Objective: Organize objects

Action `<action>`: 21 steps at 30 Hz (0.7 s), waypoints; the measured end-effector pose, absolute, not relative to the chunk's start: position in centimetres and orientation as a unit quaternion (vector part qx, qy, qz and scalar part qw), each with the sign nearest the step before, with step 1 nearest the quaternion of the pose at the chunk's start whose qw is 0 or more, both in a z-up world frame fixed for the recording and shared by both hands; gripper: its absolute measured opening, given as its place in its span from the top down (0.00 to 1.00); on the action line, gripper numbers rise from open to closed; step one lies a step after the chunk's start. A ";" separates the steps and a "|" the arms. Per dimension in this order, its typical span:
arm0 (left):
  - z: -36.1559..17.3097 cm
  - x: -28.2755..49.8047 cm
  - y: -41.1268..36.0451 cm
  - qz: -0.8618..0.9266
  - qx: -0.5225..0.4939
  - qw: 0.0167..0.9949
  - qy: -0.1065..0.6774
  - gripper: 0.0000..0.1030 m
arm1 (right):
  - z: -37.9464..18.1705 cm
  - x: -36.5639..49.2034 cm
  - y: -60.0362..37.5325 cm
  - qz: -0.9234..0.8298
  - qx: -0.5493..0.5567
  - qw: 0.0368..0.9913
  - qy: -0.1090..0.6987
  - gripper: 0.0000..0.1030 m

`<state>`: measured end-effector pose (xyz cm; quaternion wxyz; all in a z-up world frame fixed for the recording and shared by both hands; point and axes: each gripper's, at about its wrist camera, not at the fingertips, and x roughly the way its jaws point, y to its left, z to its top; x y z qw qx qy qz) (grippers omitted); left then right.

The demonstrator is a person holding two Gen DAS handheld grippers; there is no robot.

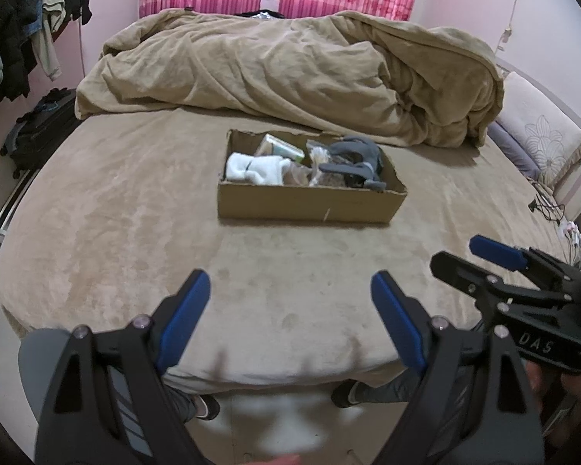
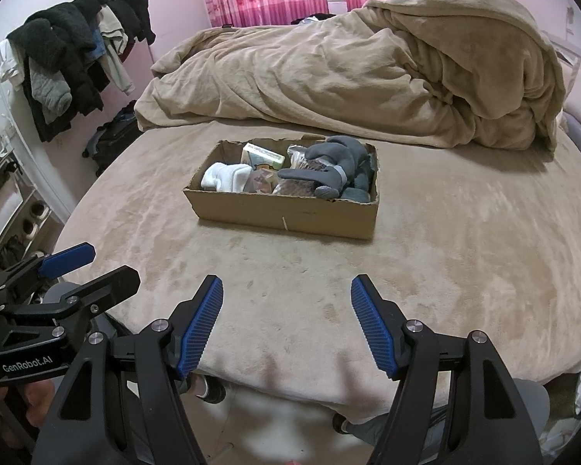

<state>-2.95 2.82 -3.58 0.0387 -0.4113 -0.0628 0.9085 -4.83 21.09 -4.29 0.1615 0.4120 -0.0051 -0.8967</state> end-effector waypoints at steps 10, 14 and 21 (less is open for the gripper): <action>-3.6 -3.0 2.6 0.908 -0.413 0.039 -0.063 0.16 | -4.4 -4.5 20.8 -0.897 0.412 0.162 -0.004 0.30; -3.6 -3.1 2.5 0.908 -0.413 0.038 -0.063 0.16 | -4.3 -4.6 20.8 -0.896 0.412 0.162 -0.004 0.30; -3.6 -3.3 2.4 0.909 -0.412 0.032 -0.063 0.16 | -4.4 -4.6 20.9 -0.896 0.413 0.162 -0.004 0.30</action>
